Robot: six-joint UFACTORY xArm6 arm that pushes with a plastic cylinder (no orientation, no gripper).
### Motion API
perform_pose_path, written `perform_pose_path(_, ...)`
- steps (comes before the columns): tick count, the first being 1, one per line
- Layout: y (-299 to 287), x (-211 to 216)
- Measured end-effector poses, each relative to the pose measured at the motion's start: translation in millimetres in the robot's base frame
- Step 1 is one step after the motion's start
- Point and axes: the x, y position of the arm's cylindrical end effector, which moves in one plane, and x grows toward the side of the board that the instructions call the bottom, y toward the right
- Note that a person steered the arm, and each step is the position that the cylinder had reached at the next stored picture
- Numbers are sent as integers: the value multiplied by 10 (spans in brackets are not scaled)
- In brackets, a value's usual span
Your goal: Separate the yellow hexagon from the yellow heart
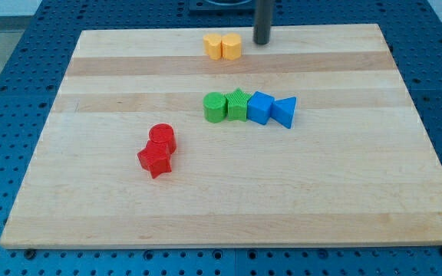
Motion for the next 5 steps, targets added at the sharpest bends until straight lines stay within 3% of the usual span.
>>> perform_pose_path(2, -795, 344)
perform_pose_path(3, -524, 269)
perform_pose_path(4, -390, -118)
perform_pose_path(5, -597, -168)
